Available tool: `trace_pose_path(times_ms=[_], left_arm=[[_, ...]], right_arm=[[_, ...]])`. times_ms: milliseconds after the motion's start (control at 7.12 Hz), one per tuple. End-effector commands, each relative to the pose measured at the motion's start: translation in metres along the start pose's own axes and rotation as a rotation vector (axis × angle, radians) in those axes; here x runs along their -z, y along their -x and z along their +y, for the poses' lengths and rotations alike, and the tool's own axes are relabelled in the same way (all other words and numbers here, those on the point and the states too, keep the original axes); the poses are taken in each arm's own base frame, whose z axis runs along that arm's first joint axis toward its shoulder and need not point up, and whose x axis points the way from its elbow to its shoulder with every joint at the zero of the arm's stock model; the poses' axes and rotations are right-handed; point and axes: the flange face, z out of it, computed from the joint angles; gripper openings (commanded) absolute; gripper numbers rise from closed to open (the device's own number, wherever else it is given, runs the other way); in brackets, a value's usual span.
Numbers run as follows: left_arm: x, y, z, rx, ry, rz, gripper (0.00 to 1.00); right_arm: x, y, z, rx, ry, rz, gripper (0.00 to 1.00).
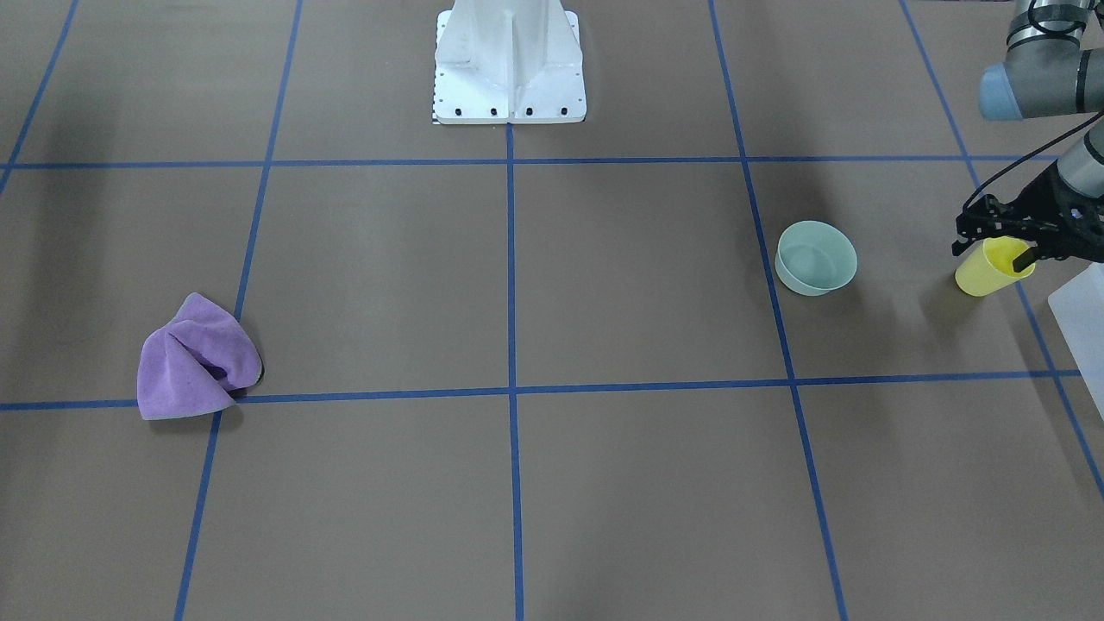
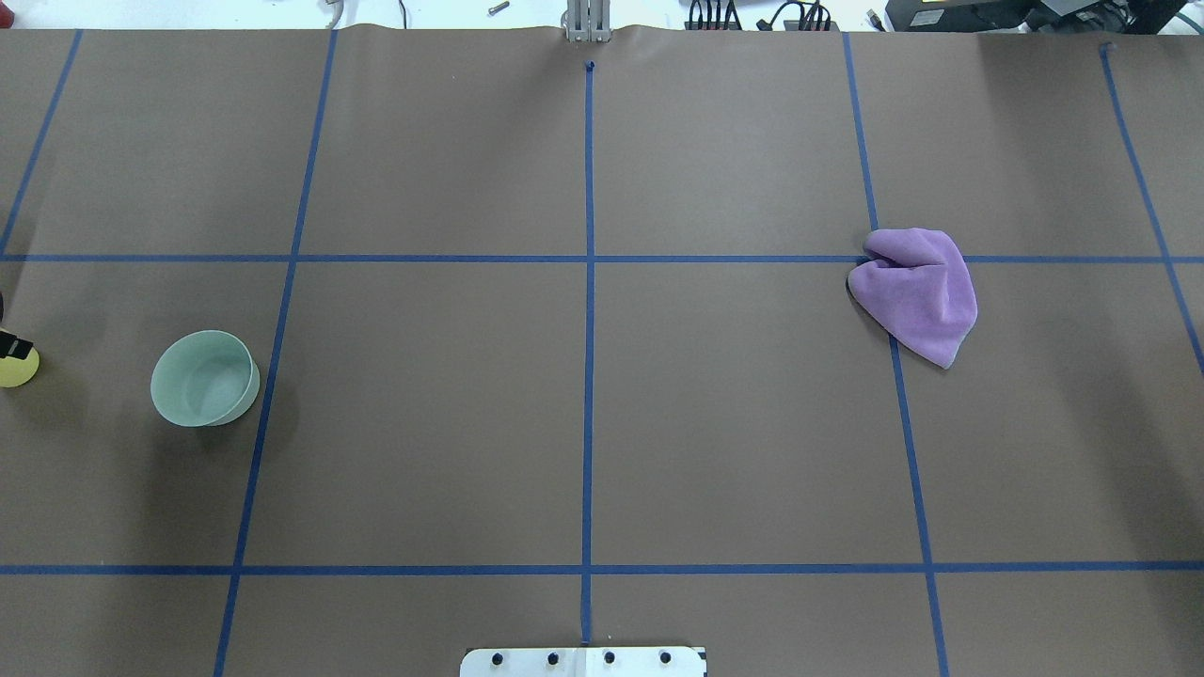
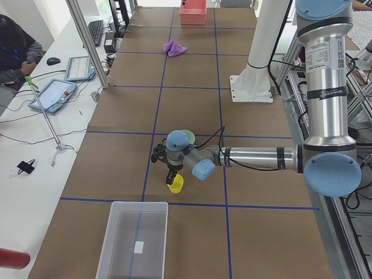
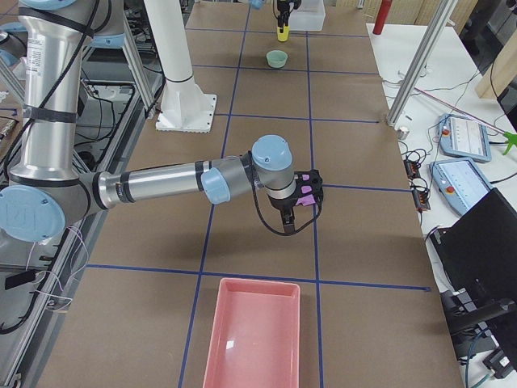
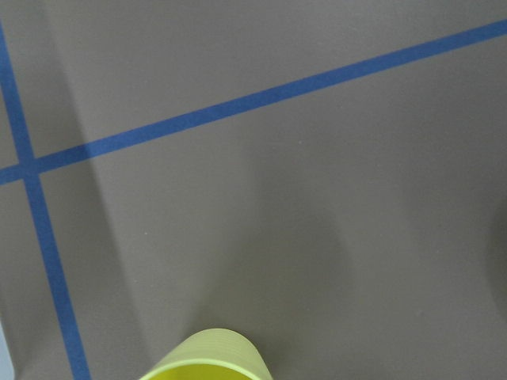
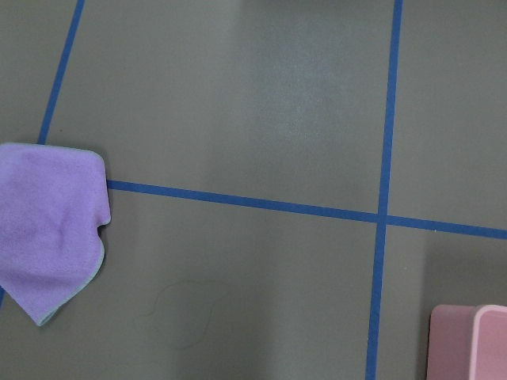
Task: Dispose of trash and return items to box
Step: 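Grasp the yellow cup with the left gripper and lift it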
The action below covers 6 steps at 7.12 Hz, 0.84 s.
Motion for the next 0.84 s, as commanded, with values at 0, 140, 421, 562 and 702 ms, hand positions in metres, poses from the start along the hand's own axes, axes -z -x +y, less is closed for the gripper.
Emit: trace_pose_path(times_ms=[0, 140, 421, 562, 702], left_arm=[[-0.002, -0.001, 0.006, -0.014, -0.001, 0.007, 0.11], [-0.001, -0.002, 0.007, -0.025, -0.011, 0.009, 0.0], [0.005, 0.0, 0.006, -0.024, -0.024, 0.01, 0.0], [0.016, -0.01, 0.002, -0.024, -0.023, 0.04, 0.0], [0.049, 0.014, -0.009, 0.054, -0.051, 0.062, 0.0]], right_arm=[[0.0, 0.0, 0.0, 0.0, 0.001, 0.0, 1.0], [-0.001, 0.0, 0.0, 0.001, 0.002, 0.0, 1.0], [-0.001, 0.001, 0.0, 0.001, 0.002, -0.002, 1.0], [-0.001, 0.001, 0.0, 0.001, 0.002, -0.002, 1.0], [-0.001, 0.001, 0.0, 0.002, 0.002, -0.002, 1.0]])
